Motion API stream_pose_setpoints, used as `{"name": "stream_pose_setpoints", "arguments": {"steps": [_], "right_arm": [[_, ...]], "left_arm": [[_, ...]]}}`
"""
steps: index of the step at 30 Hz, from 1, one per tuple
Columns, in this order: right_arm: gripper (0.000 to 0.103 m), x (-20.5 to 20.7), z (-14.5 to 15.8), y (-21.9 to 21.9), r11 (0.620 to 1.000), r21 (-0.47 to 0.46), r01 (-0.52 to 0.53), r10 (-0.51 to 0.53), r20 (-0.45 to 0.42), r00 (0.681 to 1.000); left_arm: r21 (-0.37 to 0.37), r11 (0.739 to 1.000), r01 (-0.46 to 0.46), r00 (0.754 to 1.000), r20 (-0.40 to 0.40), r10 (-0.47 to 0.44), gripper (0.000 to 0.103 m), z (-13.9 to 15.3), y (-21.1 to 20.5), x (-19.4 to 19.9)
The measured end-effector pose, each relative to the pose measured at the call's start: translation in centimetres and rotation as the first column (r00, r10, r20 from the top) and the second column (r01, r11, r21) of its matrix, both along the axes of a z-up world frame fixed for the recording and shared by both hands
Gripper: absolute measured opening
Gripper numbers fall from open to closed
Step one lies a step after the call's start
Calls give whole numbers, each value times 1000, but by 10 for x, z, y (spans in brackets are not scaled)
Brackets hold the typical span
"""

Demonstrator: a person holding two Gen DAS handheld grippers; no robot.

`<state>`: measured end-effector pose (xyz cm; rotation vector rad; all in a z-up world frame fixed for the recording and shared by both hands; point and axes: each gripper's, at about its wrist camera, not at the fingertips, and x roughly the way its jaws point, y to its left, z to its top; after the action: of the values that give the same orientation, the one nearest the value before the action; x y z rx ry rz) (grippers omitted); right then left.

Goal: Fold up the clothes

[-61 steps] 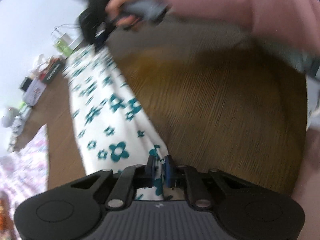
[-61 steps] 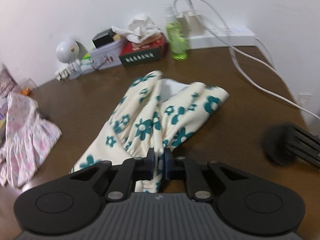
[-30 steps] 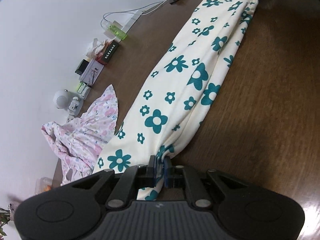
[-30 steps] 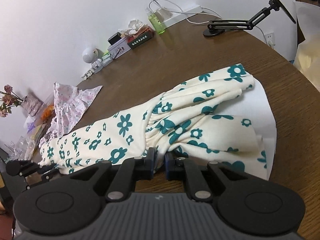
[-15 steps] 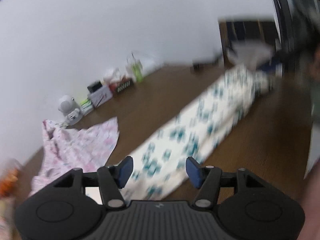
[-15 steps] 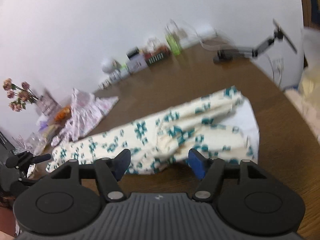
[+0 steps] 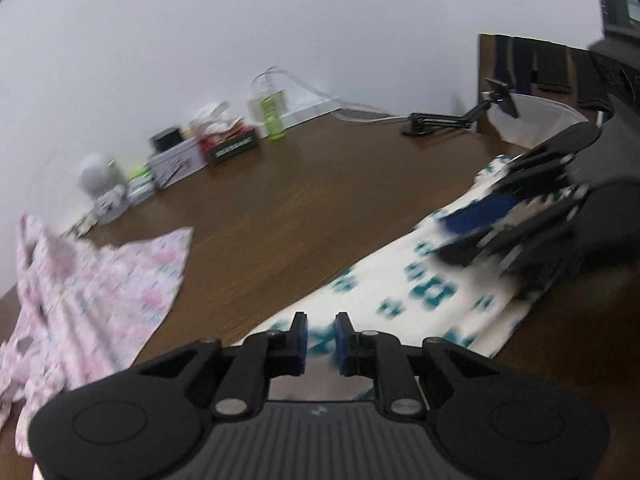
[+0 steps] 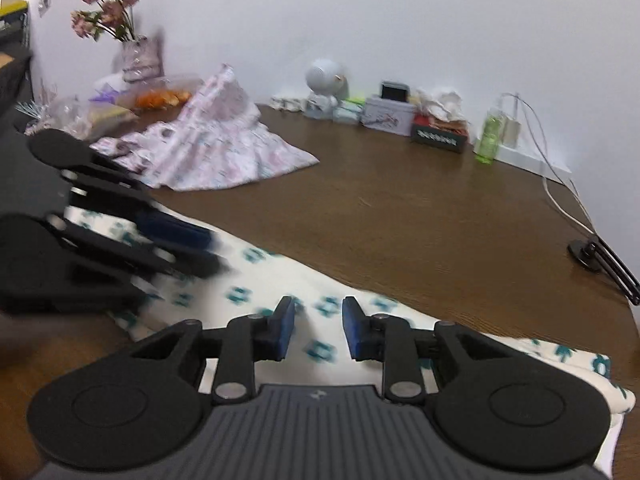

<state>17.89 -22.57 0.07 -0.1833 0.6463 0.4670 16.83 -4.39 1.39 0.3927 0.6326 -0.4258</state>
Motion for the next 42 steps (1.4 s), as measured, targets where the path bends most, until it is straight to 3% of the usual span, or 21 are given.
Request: {"name": "stream_pose_setpoints", "arguments": {"steps": [4,8,13,18,21,25,28,32,37,42], "right_arm": [[23,3,-1,-53,995,46,84,-82,-41,996],[21,1,-7,-105,978,103,182,-174,-82,981],[26,-5,-13,-133,960,105,259,-253,-69,965],[30,-16,-22,-130,957,86,276,-275,-25,961],[32,-16,-22,-131,951,100,291,-291,-23,957],[34,-26,-5,-138,938,161,308,-306,-42,951],[44,-44,9,-140,928,204,311,-317,-6,948],[44,-51,1,-134,941,125,315,-317,-5,948],[44,-50,-15,-135,933,130,336,-333,-43,942],[45,-53,-20,-135,932,133,338,-337,-36,941]], "left_arm": [[-30,993,-116,993,-13,116,15,-1,50,1],[-71,969,-235,972,-47,232,14,-4,98,0],[-120,956,-267,964,-38,265,7,-2,127,-11],[-156,939,-307,951,-18,308,7,-9,131,-20],[-142,942,-305,951,1,308,8,-8,127,-22],[-194,930,-313,946,25,324,13,11,139,-33],[-213,908,-360,926,34,375,14,19,155,-42],[-196,899,-391,917,0,399,14,8,168,-45],[-193,892,-408,912,-34,409,14,-12,174,-45],[-204,887,-414,908,-14,420,13,-17,173,-49]]}}
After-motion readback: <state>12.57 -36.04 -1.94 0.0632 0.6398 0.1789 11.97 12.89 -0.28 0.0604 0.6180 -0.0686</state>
